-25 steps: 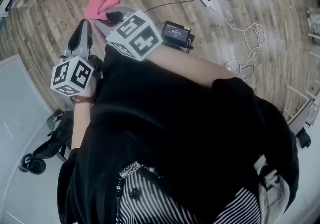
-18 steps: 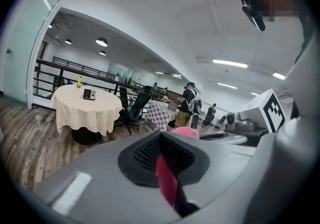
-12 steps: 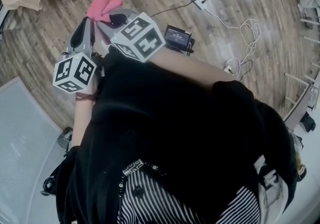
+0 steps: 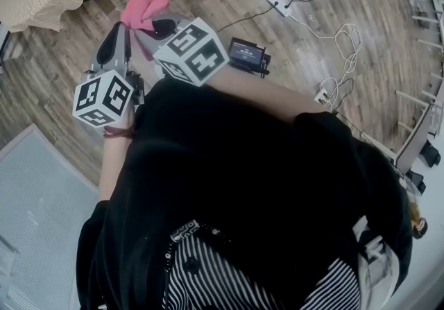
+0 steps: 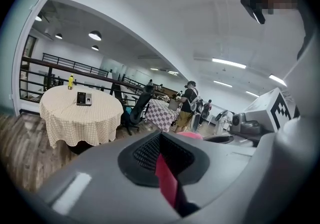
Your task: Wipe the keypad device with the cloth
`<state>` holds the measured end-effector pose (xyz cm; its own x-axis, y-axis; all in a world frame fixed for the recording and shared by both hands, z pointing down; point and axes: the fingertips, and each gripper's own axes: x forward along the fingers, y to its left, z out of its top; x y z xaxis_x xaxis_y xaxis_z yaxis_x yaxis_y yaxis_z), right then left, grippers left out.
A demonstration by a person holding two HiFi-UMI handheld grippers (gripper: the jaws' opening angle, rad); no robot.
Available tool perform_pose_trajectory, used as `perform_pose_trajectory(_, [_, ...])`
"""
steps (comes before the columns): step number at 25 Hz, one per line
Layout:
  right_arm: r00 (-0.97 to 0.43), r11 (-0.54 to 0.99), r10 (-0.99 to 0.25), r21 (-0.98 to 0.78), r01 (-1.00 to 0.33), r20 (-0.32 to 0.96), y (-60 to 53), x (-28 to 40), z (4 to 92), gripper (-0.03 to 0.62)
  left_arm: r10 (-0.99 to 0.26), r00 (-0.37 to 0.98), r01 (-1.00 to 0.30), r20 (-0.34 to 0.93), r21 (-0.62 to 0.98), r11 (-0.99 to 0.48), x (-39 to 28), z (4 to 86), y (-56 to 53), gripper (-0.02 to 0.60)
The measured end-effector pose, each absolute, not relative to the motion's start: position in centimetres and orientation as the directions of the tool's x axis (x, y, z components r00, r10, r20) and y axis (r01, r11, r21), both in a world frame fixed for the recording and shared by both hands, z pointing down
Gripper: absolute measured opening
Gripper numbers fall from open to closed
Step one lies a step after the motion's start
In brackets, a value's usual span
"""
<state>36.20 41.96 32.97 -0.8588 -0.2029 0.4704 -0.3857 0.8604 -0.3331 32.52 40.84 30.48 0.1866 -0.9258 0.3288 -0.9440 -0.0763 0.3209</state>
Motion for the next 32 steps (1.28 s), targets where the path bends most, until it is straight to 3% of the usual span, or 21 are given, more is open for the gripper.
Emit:
perform_pose_trajectory(18, [-0.850, 0.898, -0.163, -0.281, -0.338, 0.502, 41.5, 17.2, 33.6, 0.029, -0.941, 0.142, -0.931, 0.307, 0.365, -0.021, 13.2, 31.9, 40.9, 0.003])
perform_pose_trajectory(32, [-0.857, 0.927, -0.072, -0.282, -0.246, 0.510, 43.0, 11.5, 34.2, 0.029, -0.948, 0.062, -0.926, 0.313, 0.372, 0.063, 7.9, 32.6, 43.2, 0.003])
